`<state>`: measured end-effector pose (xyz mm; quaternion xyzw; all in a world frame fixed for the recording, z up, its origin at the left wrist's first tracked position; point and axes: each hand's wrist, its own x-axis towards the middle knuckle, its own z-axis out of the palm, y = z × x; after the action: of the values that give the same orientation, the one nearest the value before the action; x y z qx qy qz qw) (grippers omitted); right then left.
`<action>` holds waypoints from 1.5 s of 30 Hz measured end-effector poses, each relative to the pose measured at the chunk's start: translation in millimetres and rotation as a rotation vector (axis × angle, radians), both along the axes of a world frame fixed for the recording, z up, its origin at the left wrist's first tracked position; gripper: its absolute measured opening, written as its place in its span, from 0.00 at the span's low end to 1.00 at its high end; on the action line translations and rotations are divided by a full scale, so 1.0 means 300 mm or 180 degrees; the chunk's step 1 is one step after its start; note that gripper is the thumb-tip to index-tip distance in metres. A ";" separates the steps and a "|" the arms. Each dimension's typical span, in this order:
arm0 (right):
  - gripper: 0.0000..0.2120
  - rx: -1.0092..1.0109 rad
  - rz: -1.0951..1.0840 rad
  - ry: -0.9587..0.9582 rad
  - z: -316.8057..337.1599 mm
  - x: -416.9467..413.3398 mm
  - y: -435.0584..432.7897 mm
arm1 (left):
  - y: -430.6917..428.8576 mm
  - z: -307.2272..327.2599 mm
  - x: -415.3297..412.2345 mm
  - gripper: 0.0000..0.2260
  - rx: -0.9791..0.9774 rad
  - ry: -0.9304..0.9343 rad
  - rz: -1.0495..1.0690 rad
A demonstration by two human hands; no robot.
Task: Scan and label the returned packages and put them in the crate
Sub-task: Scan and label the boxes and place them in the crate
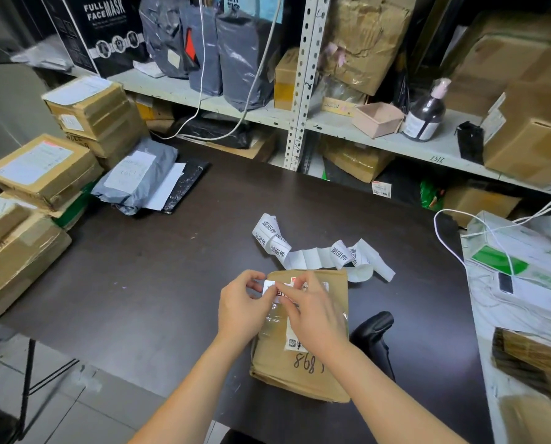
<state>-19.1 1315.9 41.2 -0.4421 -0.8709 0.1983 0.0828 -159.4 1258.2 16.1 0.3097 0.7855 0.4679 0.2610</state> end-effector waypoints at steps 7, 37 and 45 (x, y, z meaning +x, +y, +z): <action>0.13 0.0187 -0.0713 0.0189 0.008 0.045 0.017 | -0.011 -0.022 -0.045 0.04 -0.0072 -0.0533 -0.0016; 0.15 -0.2486 0.0170 0.1456 0.050 0.005 -0.372 | -0.767 0.177 0.166 0.19 0.0287 -0.0841 0.1029; 0.18 -0.2657 0.1165 0.1027 0.085 -0.342 -0.818 | -1.288 0.171 -0.001 0.19 0.0481 -0.0977 0.2194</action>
<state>-121.8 1070.4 66.7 -0.2407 -0.7565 0.6081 -0.0039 -159.8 871.9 67.5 -0.0278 0.7587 0.6256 0.1794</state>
